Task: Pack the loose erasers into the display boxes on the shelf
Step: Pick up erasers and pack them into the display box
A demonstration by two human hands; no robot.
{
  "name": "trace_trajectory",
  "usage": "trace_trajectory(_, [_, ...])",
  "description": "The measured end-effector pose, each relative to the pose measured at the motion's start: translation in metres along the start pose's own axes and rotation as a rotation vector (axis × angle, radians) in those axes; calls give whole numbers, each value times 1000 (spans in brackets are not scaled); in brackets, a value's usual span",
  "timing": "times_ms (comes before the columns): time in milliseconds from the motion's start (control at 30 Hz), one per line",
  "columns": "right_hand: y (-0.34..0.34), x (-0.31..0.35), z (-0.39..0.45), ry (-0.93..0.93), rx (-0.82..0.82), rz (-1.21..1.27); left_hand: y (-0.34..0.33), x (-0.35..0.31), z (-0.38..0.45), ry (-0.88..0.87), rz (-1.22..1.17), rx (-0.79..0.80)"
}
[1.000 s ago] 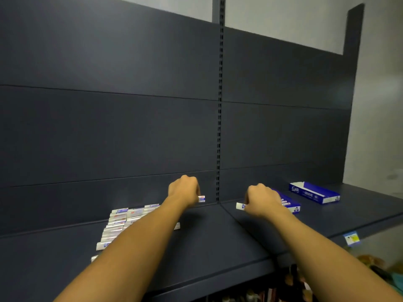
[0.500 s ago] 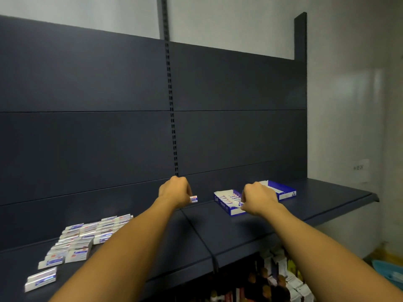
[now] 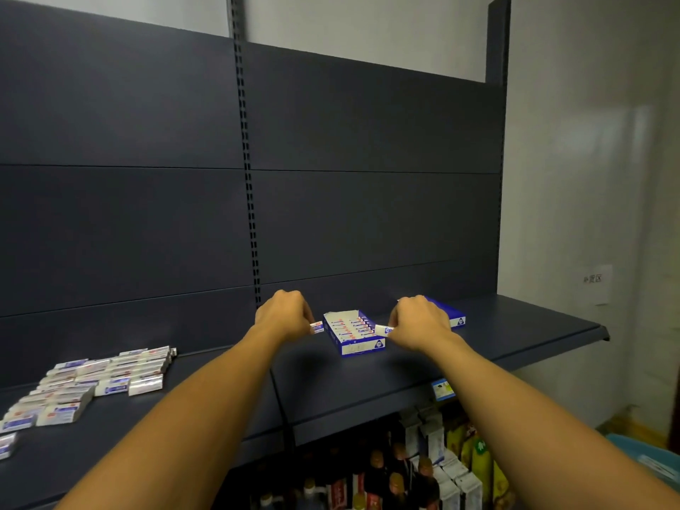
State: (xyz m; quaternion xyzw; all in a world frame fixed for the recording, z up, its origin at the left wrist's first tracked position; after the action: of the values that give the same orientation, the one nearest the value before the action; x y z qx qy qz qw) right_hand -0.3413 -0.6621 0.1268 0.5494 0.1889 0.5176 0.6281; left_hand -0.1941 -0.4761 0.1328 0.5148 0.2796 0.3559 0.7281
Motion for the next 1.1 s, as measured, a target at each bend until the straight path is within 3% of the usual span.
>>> trace_trajectory(567, [-19,-24,105,95,10,36,-46,-32,93,-20,-96,22])
trace_trajectory(900, [-76,-30,156,177,101,228,-95,-32,124,-33,-188,57])
trace_trajectory(1100, [-112,-47,181,232,137,370,-116,-15,130,47,-257,-25])
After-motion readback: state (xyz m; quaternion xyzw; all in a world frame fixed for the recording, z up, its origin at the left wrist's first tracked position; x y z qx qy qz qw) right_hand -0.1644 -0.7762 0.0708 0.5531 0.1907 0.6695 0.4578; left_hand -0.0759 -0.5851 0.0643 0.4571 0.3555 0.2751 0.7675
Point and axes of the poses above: each hand's wrist, its own z-axis towards the middle knuckle, its own y-axis out of the back of the hand, x = y × z, the point moved 9 cm from there along z, towards the middle knuckle, and after that the axes turned 9 degrees about z, right-handed, at the moved point
